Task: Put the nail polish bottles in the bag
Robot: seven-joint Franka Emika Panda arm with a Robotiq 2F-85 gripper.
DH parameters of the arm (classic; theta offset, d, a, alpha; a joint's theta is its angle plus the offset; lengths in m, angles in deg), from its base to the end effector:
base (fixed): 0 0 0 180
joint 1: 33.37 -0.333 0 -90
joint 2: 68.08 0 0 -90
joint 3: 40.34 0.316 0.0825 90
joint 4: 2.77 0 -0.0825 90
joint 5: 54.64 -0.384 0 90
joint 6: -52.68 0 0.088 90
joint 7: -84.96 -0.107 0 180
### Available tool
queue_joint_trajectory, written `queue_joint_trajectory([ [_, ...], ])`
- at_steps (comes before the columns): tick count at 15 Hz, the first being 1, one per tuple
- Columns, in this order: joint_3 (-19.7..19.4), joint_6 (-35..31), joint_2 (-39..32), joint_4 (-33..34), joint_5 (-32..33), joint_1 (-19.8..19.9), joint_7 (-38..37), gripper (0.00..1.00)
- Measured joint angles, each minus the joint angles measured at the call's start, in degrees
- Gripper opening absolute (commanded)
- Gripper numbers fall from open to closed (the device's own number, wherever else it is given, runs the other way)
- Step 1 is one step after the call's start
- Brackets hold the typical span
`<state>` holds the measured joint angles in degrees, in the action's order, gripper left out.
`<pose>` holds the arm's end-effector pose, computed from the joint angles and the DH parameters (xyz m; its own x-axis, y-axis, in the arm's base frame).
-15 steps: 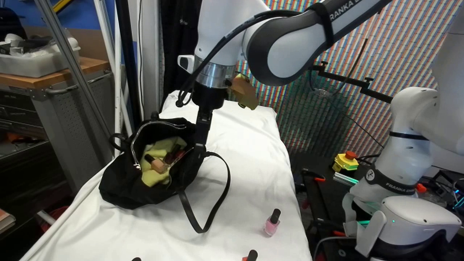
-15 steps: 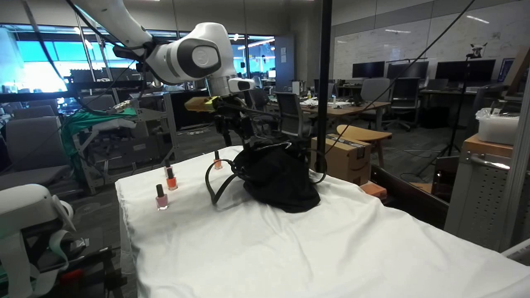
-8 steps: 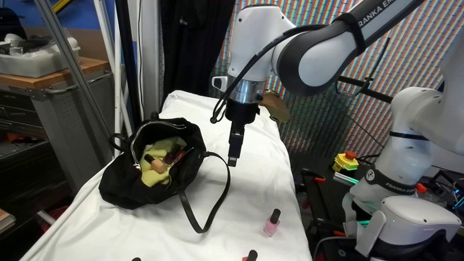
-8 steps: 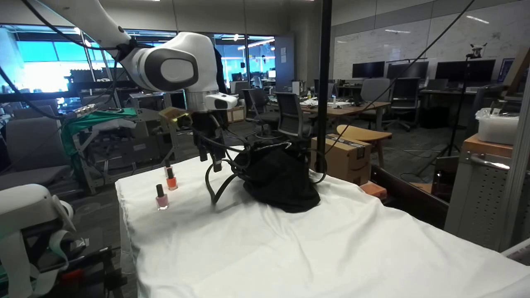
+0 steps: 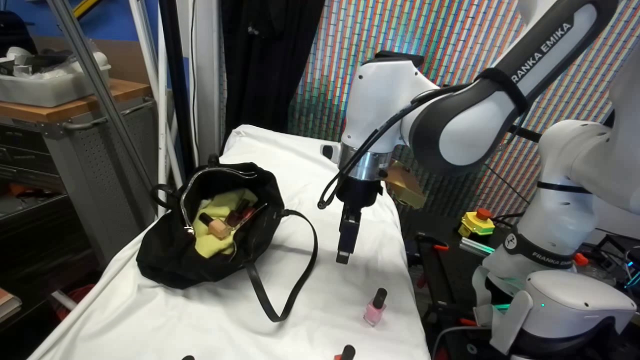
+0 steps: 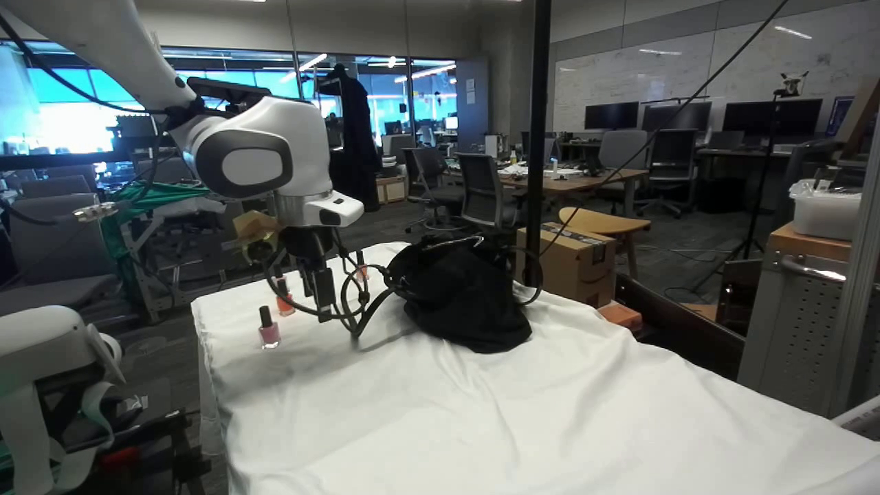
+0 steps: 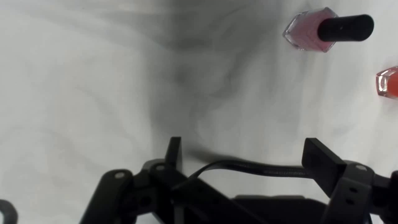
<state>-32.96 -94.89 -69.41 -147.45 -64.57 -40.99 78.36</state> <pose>0.4485 0.1173 0.2701 1.0000 0.0010 0.0084 0.0018 -0.9949 -0.1010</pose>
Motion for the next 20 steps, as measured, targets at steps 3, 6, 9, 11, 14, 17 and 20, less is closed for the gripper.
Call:
queue_joint_trajectory([
  [3,1.8,-4.9,0.0,-3.7,-2.3,-1.5,-1.7,1.00],
  [6,3.5,-8.2,0.0,-6.4,-2.6,-3.0,-4.6,1.00],
  [9,4.9,-9.9,-0.1,-8.0,-2.6,-4.5,-8.5,1.00],
  [11,5.3,-10.1,-0.3,-8.4,-1.9,-5.4,-11.9,1.00],
  [14,5.7,-10.1,-0.9,-8.3,-0.3,-6.1,-16.8,1.00],
  [17,5.7,-10.1,-1.4,-7.9,2.0,-6.6,-21.7,1.00],
  [20,5.7,-9.6,-2.1,-7.5,4.0,-7.3,-26.0,1.00],
])
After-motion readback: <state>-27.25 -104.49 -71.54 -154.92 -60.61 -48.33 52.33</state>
